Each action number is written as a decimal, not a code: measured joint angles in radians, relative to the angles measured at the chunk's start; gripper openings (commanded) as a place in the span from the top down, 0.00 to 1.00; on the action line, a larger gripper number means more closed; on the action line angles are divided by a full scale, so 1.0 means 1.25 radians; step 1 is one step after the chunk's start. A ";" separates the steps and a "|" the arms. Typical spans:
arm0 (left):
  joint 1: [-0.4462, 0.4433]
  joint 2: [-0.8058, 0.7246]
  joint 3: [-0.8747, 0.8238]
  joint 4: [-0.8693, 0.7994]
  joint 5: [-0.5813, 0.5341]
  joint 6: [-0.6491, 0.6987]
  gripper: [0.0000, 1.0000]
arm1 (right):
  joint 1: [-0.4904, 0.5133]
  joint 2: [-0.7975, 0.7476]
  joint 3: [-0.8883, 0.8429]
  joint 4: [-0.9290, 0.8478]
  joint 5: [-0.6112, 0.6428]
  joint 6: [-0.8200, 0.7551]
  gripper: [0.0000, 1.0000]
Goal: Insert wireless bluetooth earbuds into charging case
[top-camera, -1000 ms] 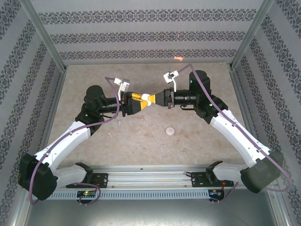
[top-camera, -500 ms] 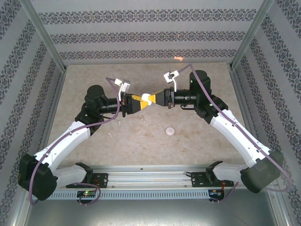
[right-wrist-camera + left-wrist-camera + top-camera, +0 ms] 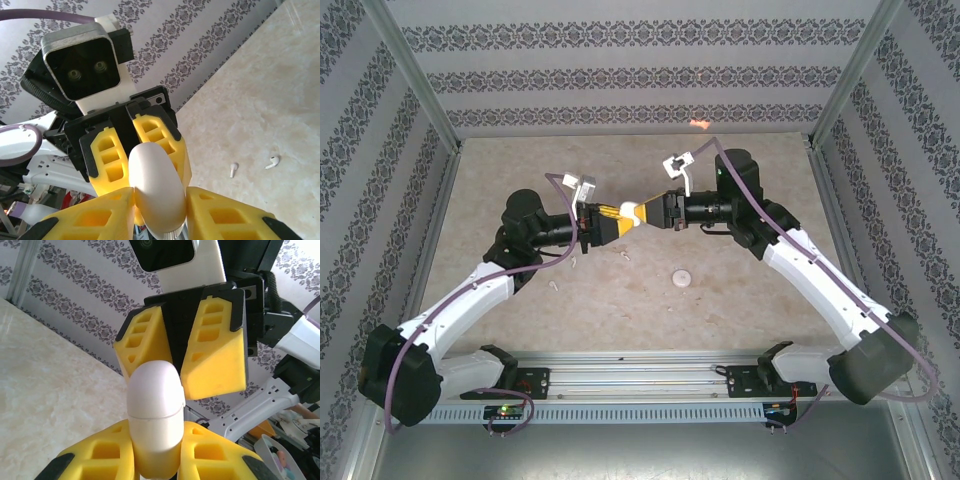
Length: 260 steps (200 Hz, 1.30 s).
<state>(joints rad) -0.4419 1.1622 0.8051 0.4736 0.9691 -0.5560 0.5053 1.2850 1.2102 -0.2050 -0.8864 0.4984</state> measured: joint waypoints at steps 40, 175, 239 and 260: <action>0.003 -0.032 -0.026 -0.062 -0.026 0.077 1.00 | -0.023 0.047 0.011 0.002 0.023 0.032 0.65; 0.003 -0.218 -0.095 -0.248 -0.200 0.311 1.00 | -0.056 0.067 -0.002 -0.186 0.202 0.022 0.52; 0.003 -0.368 -0.157 -0.352 -0.265 0.401 1.00 | 0.086 0.340 0.165 -0.370 0.374 -0.079 0.53; 0.003 -0.407 -0.158 -0.396 -0.282 0.425 1.00 | 0.123 0.420 0.232 -0.390 0.392 -0.091 0.56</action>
<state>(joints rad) -0.4385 0.6529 0.6079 -0.0219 0.6167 -0.0254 0.6594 1.8103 1.5005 -0.6922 -0.3969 0.3847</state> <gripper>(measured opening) 0.182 0.454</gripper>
